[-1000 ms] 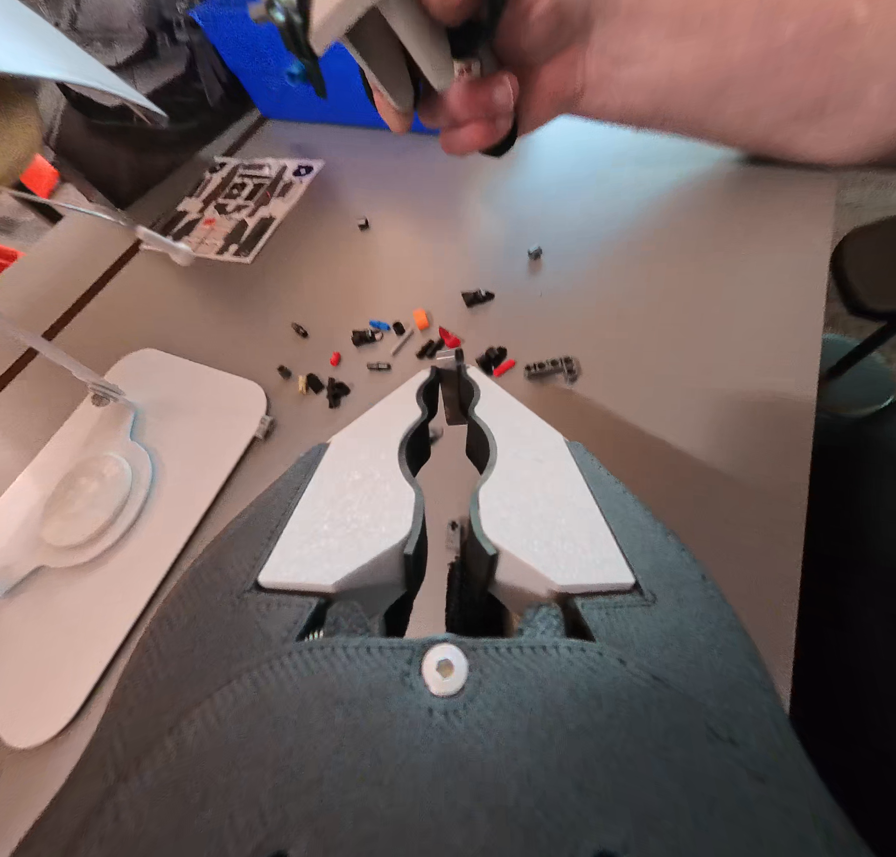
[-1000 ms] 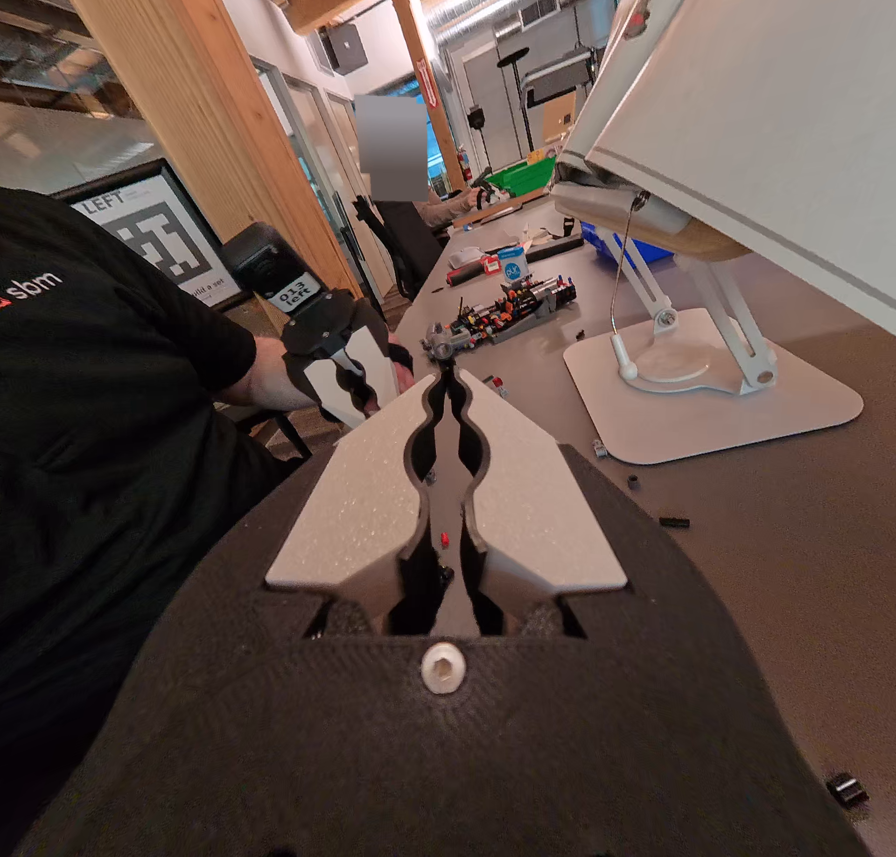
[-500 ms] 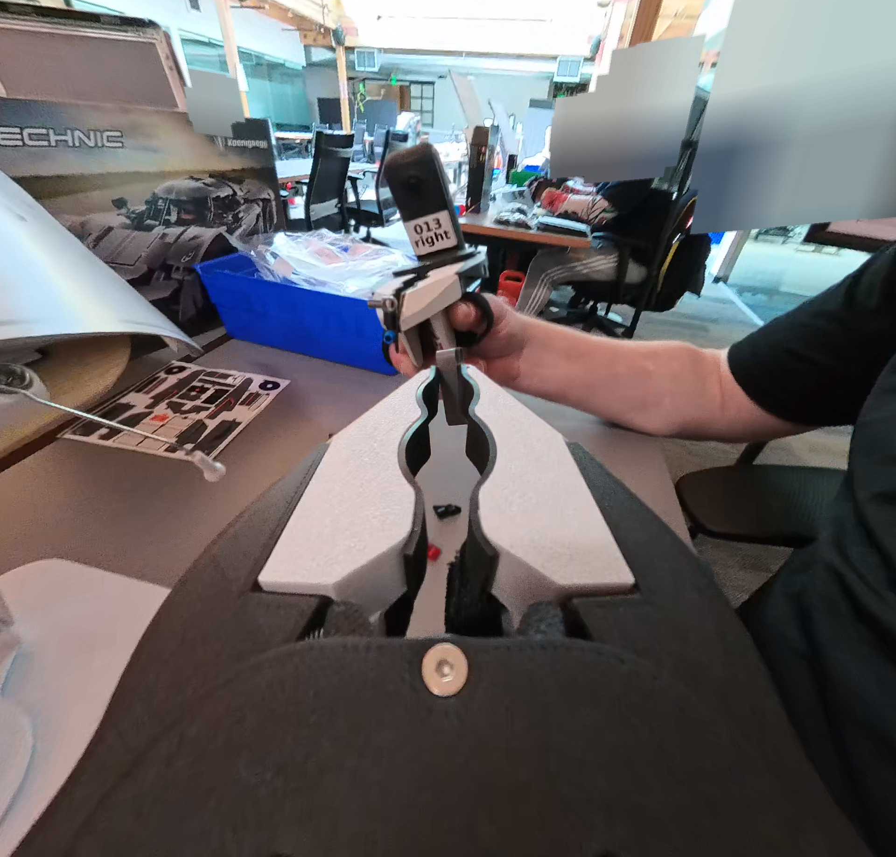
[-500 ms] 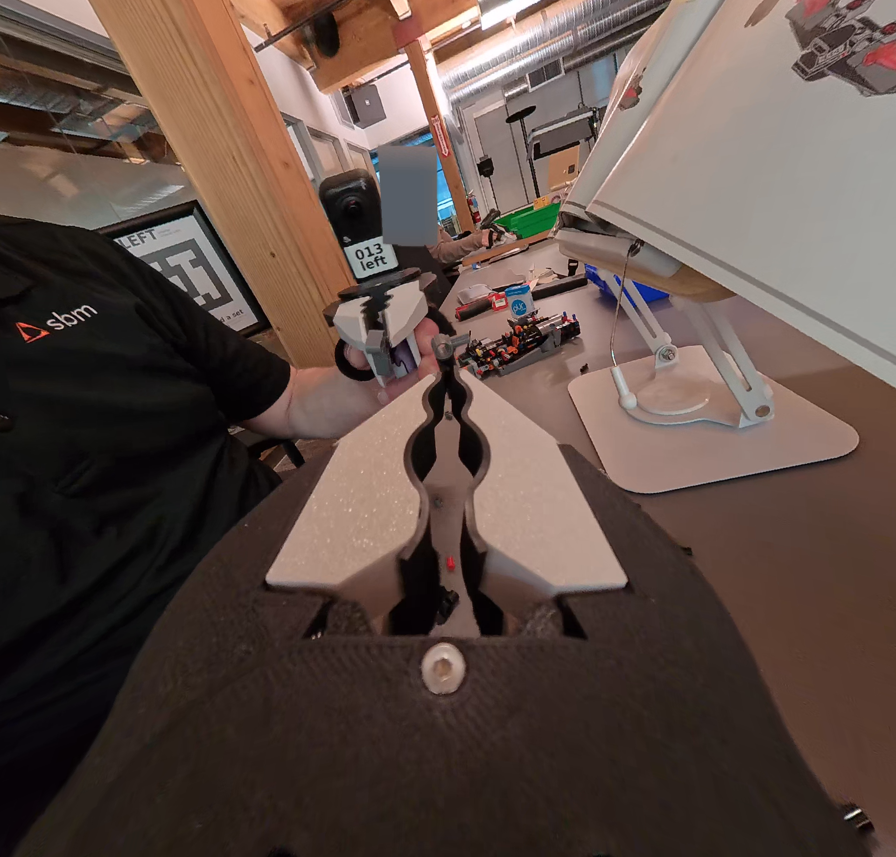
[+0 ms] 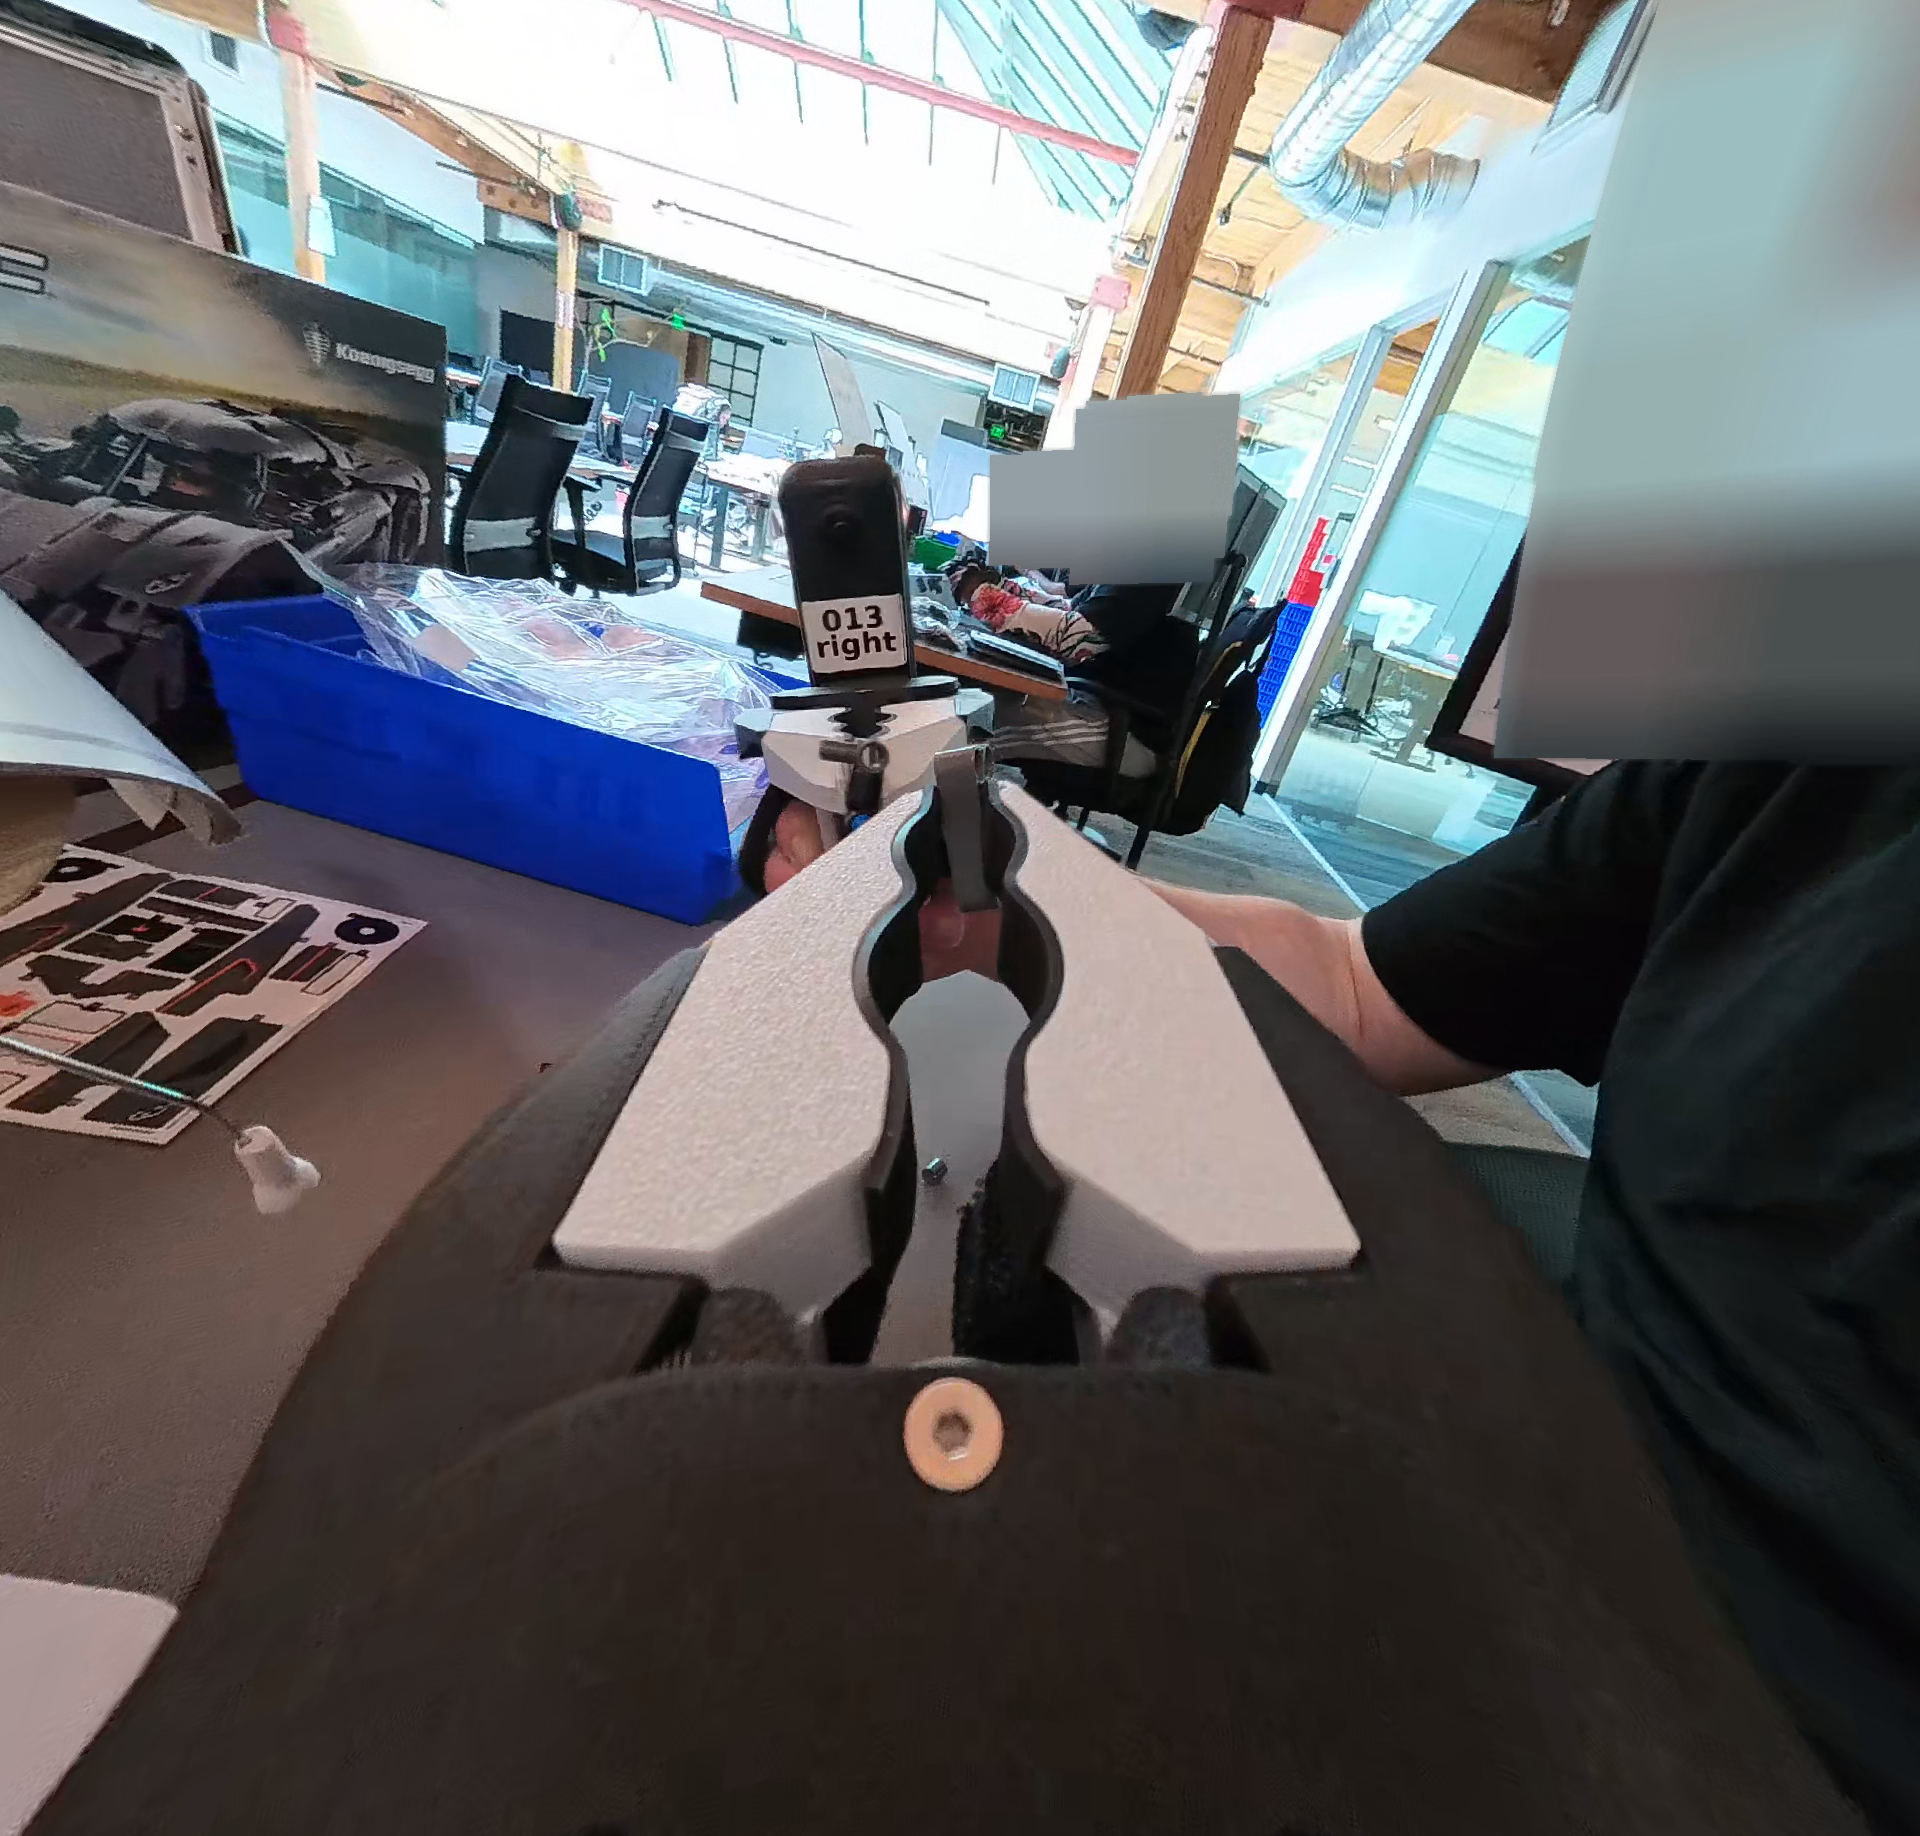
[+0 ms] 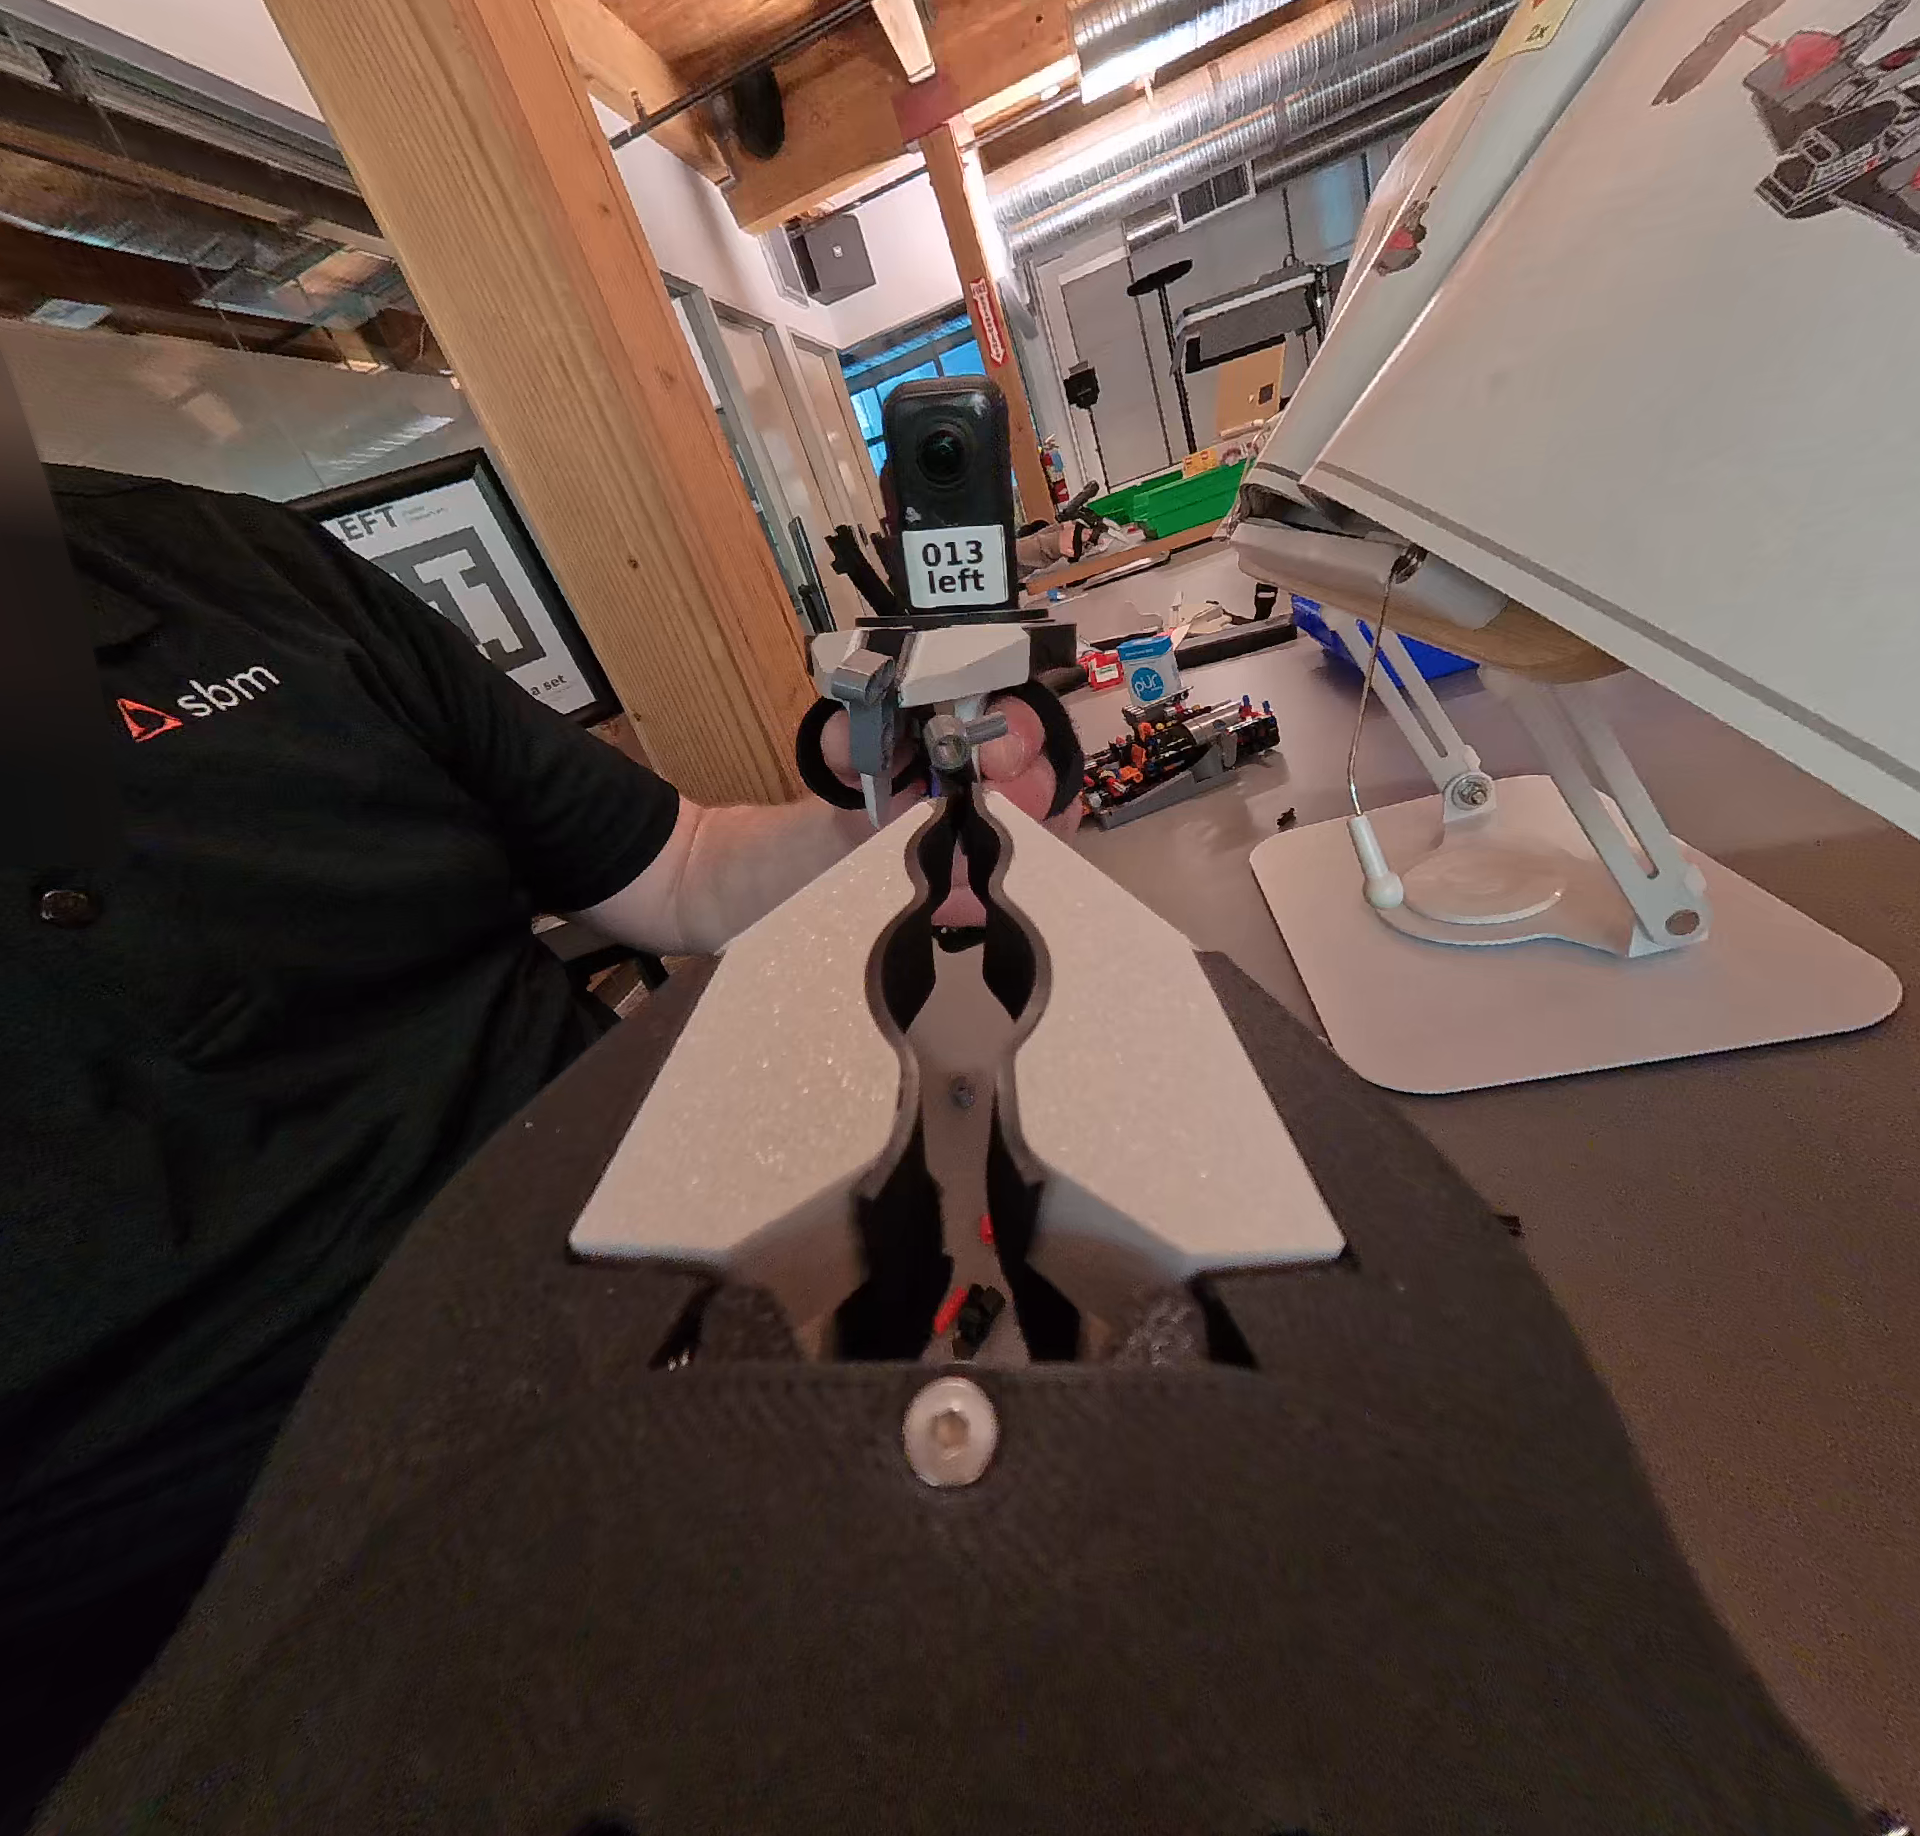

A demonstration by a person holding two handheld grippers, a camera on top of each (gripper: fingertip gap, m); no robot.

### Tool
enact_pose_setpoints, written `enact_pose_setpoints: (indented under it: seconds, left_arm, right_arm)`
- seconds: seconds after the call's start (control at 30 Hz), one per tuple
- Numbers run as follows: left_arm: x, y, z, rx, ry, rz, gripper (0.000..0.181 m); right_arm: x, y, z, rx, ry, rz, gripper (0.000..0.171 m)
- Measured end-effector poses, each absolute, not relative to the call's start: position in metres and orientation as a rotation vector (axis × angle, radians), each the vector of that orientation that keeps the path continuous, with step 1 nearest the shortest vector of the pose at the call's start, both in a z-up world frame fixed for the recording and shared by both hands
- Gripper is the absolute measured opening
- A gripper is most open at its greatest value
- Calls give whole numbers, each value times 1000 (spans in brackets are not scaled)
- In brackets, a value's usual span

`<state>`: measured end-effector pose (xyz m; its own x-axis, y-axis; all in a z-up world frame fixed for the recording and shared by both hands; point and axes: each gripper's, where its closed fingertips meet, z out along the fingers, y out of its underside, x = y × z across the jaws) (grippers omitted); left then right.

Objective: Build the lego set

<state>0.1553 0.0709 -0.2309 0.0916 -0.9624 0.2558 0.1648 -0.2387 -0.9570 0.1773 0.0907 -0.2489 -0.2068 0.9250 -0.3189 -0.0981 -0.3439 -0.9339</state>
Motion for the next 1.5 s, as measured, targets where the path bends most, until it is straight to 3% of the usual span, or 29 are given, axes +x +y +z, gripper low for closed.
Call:
enact_pose_setpoints:
  seconds: [0.27,1.0,1.5]
  left_arm:
    - [156,76,-233,-1334,882,-1317,5]
    - [155,123,-249,-1389,823,-670,4]
    - [167,128,-252,-1399,742,-687,5]
  right_arm:
    - [179,91,-246,-1237,-1057,1652,0]
    - [181,118,-255,-1372,-909,1590,0]
    - [174,119,-255,-1392,-873,1552,0]
